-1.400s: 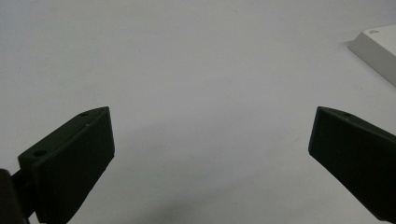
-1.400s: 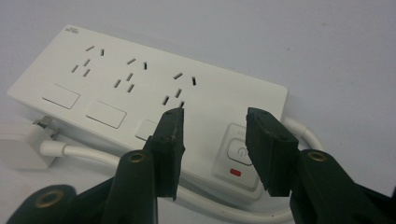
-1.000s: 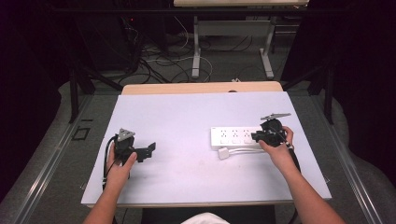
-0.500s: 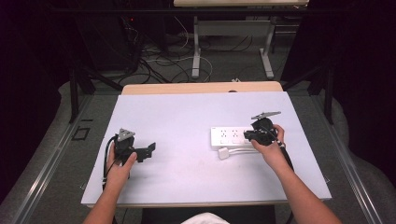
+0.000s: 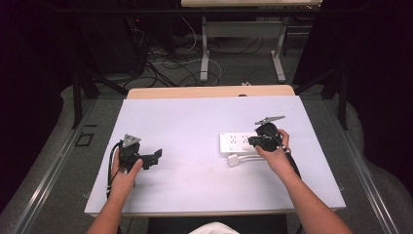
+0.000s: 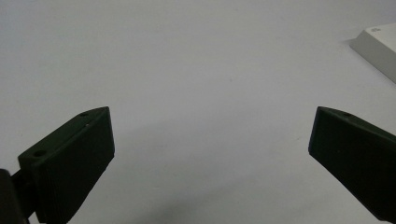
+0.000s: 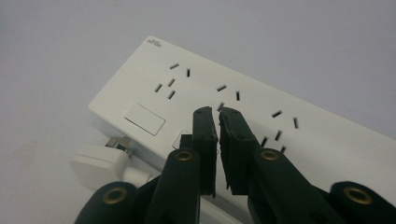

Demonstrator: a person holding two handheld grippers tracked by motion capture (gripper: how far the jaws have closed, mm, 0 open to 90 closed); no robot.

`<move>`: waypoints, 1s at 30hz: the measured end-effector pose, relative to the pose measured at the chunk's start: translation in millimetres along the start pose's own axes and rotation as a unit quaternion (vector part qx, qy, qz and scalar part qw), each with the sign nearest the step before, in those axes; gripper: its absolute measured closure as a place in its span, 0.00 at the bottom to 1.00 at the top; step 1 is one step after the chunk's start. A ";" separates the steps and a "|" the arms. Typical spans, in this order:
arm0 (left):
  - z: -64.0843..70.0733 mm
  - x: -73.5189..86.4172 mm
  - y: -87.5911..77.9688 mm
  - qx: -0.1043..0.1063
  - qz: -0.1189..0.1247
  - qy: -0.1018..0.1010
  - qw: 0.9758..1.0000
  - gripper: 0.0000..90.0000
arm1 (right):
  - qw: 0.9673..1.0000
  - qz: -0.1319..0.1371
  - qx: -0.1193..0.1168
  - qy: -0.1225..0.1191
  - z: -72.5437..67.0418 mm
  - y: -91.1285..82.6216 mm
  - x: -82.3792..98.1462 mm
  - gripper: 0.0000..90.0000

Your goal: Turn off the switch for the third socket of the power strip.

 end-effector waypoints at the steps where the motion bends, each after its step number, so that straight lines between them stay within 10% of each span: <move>1: 0.0 0.0 0.0 0.000 0.000 0.000 1.000 0.00 | 1.000 0.000 -0.003 0.000 -3.6 2.0 -1.2 0.95; 30: 0.2 0.0 0.2 0.001 0.000 0.000 1.000 0.00 | 0.999 -0.021 -0.031 -0.018 -37.3 27.9 -4.7 0.96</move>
Point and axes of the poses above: each handheld gripper's, and its own axes: y roughly forward along the jaws, x roughly out of its underside, z roughly to its right, the point moved 9 cm from there along y, roughly forward along the jaws, and after that the axes turned 2 degrees about z, right-handed, at the moved point
